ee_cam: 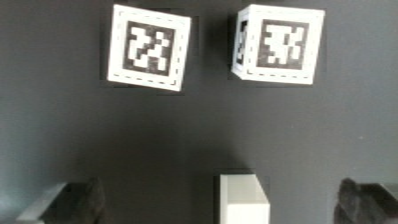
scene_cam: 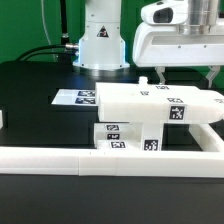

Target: Assemble chair

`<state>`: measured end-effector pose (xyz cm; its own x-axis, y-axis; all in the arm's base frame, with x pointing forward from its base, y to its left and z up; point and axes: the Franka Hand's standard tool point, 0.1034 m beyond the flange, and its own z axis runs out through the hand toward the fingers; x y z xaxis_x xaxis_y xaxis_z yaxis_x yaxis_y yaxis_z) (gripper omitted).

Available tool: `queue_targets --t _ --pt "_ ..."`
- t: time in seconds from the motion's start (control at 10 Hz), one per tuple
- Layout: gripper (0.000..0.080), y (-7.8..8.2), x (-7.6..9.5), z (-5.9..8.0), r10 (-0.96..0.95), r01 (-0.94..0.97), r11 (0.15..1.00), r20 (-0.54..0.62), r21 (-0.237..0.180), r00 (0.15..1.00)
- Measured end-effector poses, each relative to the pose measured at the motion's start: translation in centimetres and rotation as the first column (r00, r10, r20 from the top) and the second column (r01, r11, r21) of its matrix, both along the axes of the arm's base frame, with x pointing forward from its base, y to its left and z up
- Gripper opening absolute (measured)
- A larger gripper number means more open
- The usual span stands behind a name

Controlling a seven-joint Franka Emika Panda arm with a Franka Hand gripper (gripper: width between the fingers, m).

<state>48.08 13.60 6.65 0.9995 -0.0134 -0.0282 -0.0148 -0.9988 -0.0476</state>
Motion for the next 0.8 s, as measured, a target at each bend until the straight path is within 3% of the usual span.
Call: queue_targets --t 0.3,0.8 --pt "0.0649 2.4 -1.7 -1.7 -0.014 0.014 1.0 -0.007 -0.01 1.0" --pt "0.0649 2.4 -1.0 -1.7 -0.017 0.017 1.0 -0.004 -0.011 1.0"
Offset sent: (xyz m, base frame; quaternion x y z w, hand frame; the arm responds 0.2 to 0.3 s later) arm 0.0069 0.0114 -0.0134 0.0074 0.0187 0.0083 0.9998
